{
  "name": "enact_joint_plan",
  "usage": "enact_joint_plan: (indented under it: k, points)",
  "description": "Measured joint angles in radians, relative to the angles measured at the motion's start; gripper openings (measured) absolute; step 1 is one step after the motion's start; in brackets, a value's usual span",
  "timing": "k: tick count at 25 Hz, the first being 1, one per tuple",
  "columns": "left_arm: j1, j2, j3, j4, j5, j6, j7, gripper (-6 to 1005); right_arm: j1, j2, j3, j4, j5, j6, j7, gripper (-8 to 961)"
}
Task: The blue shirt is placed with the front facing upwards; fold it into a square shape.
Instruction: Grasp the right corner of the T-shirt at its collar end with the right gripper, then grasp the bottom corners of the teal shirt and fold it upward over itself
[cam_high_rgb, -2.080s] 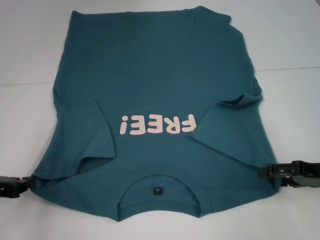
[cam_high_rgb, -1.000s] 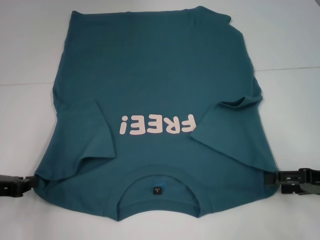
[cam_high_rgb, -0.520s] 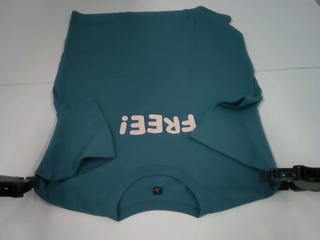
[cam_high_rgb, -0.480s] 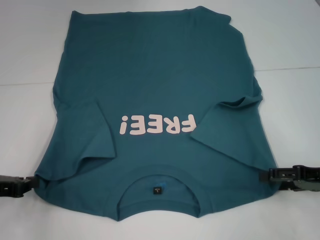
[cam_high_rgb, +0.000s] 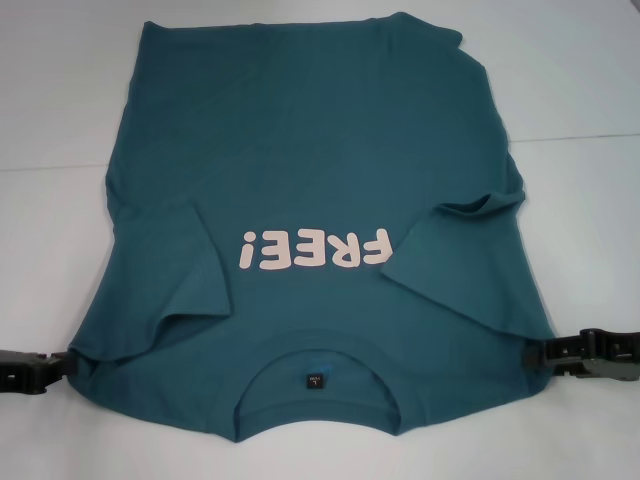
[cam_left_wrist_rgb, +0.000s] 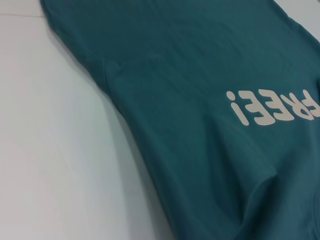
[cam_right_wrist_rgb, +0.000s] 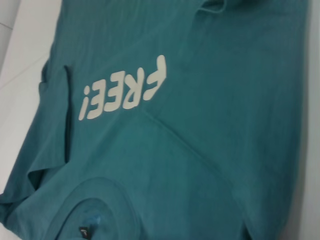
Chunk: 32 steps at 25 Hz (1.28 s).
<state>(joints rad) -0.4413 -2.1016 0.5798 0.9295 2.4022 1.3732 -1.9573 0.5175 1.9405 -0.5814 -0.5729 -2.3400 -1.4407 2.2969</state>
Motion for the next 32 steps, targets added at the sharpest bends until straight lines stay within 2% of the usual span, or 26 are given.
enact_joint_plan:
  k: [2, 13, 16, 21, 26, 32]
  points:
    - [0.000, 0.000, 0.000, 0.000, 0.000, -0.001, 0.000, 9, 0.000, 0.000, 0.000, -0.002, -0.012, 0.004, 0.008, 585]
    - [-0.002, 0.000, 0.002, 0.000, 0.000, -0.008, 0.000, 9, -0.008, -0.003, 0.009, -0.005, -0.020, 0.009, 0.012, 337]
    - [-0.002, 0.000, 0.002, 0.000, 0.000, -0.005, 0.000, 9, -0.011, -0.003, 0.009, -0.005, -0.018, 0.012, 0.006, 101]
    - [-0.002, 0.000, 0.003, 0.000, 0.000, -0.004, 0.000, 9, -0.014, 0.000, 0.009, -0.005, -0.016, 0.021, -0.001, 11]
    - [0.003, 0.001, -0.002, 0.003, 0.005, 0.005, -0.007, 10, -0.034, 0.001, 0.037, -0.006, 0.004, 0.013, -0.054, 12]
    - [0.007, 0.015, -0.052, 0.007, 0.008, 0.078, -0.005, 10, -0.097, 0.000, 0.078, -0.007, 0.072, -0.004, -0.164, 12]
